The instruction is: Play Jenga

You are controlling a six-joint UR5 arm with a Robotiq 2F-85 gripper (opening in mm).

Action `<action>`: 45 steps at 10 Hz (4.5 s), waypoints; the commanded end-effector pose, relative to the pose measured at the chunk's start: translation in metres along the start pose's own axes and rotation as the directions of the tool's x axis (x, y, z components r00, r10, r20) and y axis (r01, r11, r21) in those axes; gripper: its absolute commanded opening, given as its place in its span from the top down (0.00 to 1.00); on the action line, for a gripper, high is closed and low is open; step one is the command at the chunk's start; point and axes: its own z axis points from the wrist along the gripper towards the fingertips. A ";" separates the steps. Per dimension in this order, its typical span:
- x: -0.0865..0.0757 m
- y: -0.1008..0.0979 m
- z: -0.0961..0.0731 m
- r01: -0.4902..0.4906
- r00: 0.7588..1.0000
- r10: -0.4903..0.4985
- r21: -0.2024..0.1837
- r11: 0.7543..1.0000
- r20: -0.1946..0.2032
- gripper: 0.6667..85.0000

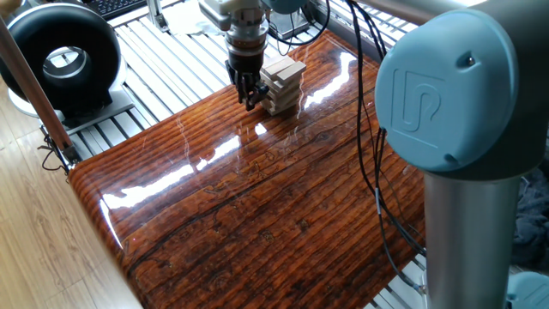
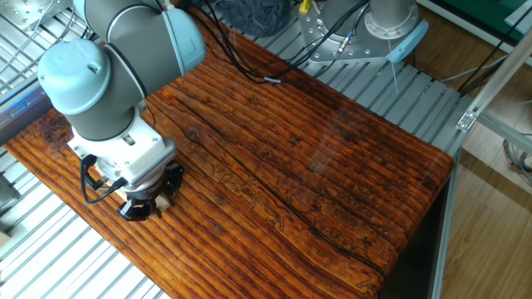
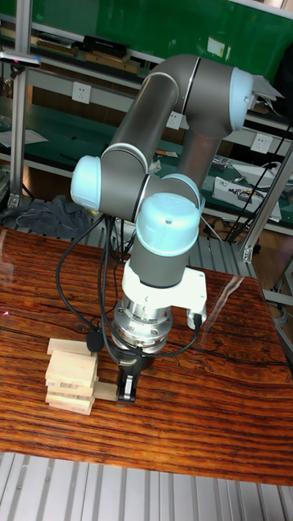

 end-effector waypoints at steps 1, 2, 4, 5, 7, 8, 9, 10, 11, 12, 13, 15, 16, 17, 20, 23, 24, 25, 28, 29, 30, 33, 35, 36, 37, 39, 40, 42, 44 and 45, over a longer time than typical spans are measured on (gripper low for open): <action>-0.005 -0.001 -0.001 -0.013 1.000 0.013 -0.001 1.000 0.017 0.64; -0.006 -0.001 -0.001 -0.013 1.000 0.013 -0.001 1.000 0.017 0.64; -0.008 -0.002 0.000 -0.016 1.000 0.016 0.001 1.000 0.017 0.65; -0.009 -0.002 0.001 -0.016 1.000 0.016 0.002 1.000 0.018 0.65; -0.010 -0.003 0.002 -0.019 1.000 0.019 0.004 1.000 0.016 0.65; -0.010 -0.003 0.002 -0.019 1.000 0.019 0.004 1.000 0.016 0.65; -0.010 -0.003 0.002 -0.020 1.000 0.020 0.004 1.000 0.016 0.66; -0.011 -0.002 0.002 -0.020 1.000 0.020 0.002 1.000 0.019 0.66; -0.012 -0.002 0.002 -0.022 0.999 0.022 0.002 1.000 0.024 0.66; -0.013 -0.002 0.002 -0.022 0.999 0.022 0.000 1.000 0.024 0.66; -0.014 -0.002 0.001 -0.023 0.999 0.023 0.000 1.000 0.025 0.66; -0.017 -0.002 0.000 -0.025 0.999 0.025 -0.003 1.000 0.028 0.66; -0.018 -0.003 0.000 -0.026 0.999 0.026 -0.003 1.000 0.028 0.66; -0.019 -0.003 0.000 -0.028 0.999 0.028 -0.004 1.000 0.029 0.66; -0.024 -0.004 0.000 -0.032 0.999 0.032 -0.004 0.999 0.033 0.66; -0.028 -0.005 0.000 -0.035 0.999 0.035 -0.006 0.999 0.032 0.66; -0.031 -0.006 0.000 -0.040 0.999 0.040 -0.004 0.999 0.033 0.66; -0.036 -0.007 0.000 -0.051 0.998 0.051 -0.005 0.999 0.037 0.67; -0.062 -0.012 -0.007 -0.142 0.985 0.143 -0.014 0.990 0.100 0.58; -0.067 -0.017 -0.010 -0.181 0.975 0.180 -0.004 0.983 0.128 0.53; -0.066 -0.024 -0.012 -0.211 0.969 0.207 0.015 0.977 0.138 0.50; -0.097 -0.034 -0.021 -0.499 0.827 0.497 -0.066 0.864 0.262 0.53; -0.084 -0.047 -0.019 -0.665 0.723 0.658 -0.045 0.745 0.211 0.99; -0.075 -0.054 -0.018 -0.693 0.710 0.682 0.001 0.721 0.176 0.99; -0.081 -0.055 -0.024 -0.726 0.676 0.715 -0.001 0.688 0.179 0.99; -0.093 -0.056 -0.031 -0.785 0.610 0.776 -0.014 0.620 0.162 0.99; -0.097 -0.059 -0.033 -0.794 0.601 0.784 -0.001 0.608 0.158 0.99; -0.113 -0.057 -0.037 -0.809 0.575 0.801 -0.032 0.587 0.167 0.99; -0.106 -0.054 -0.036 -0.815 0.571 0.809 -0.018 0.579 0.141 0.99; -0.102 -0.051 -0.035 -0.815 0.574 0.810 -0.012 0.579 0.121 0.99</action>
